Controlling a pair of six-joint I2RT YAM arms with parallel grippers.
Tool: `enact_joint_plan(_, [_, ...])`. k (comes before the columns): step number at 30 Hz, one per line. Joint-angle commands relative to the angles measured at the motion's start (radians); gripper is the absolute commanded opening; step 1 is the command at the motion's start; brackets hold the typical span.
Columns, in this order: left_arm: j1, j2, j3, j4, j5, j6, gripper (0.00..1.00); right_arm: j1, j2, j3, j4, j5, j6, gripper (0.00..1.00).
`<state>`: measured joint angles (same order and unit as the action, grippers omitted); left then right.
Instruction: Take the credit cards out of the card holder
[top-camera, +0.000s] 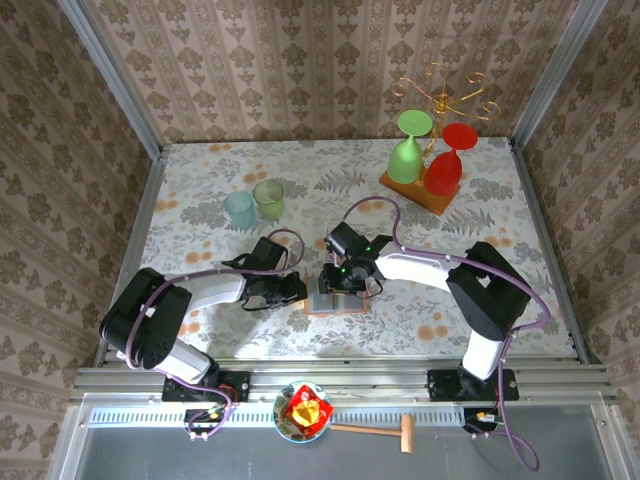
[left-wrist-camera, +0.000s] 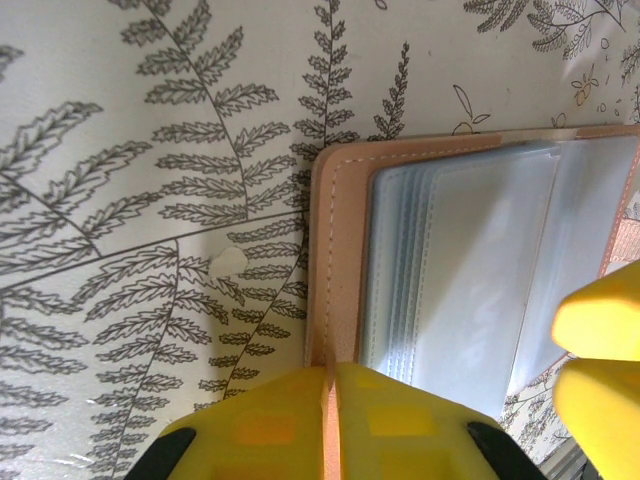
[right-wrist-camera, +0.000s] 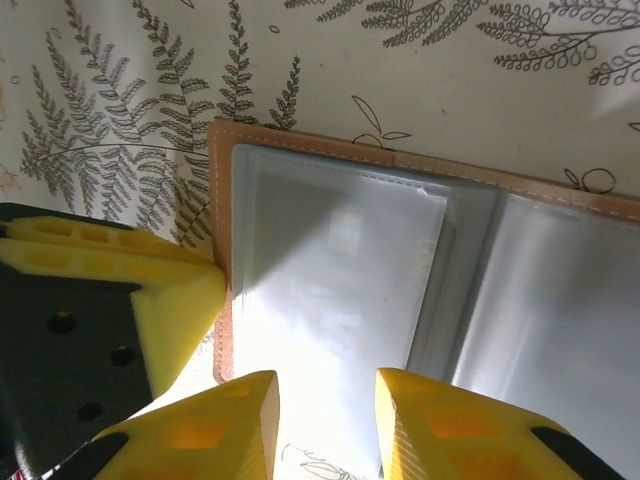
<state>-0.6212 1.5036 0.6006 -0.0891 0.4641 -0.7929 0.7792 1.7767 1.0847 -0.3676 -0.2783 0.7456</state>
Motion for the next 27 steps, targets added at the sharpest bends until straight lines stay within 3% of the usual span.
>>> enact_joint_plan(1, [0.002, 0.017, -0.006, -0.018, -0.007, -0.007, 0.11, 0.011, 0.017, 0.025, 0.01, -0.016, 0.027, 0.32])
enact_joint_plan(27, [0.006, 0.03, 0.005, -0.026, 0.006, 0.003, 0.12, 0.016, 0.046, 0.026, 0.013, -0.013, 0.033, 0.24])
